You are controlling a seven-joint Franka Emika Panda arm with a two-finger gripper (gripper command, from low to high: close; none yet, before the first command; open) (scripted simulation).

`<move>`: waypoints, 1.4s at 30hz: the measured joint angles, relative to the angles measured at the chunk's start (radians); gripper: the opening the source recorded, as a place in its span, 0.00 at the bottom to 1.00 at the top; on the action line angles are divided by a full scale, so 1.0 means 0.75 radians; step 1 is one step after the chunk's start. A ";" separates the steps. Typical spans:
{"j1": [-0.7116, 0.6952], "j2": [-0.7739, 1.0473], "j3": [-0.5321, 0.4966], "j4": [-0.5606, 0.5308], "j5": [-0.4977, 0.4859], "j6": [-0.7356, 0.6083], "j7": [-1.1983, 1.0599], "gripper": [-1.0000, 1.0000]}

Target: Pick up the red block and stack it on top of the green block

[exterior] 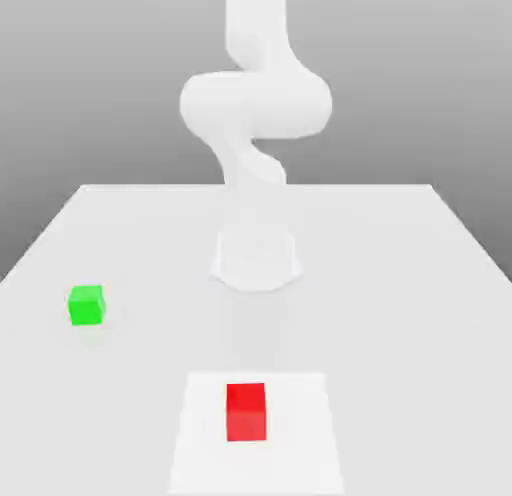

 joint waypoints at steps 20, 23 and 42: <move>0.003 0.978 -0.040 -0.481 0.007 0.544 -0.104 0.50; 0.000 1.123 -0.034 -0.483 0.020 0.657 -0.117 0.50; -0.141 0.977 -0.079 -0.528 -0.040 0.553 -0.077 0.00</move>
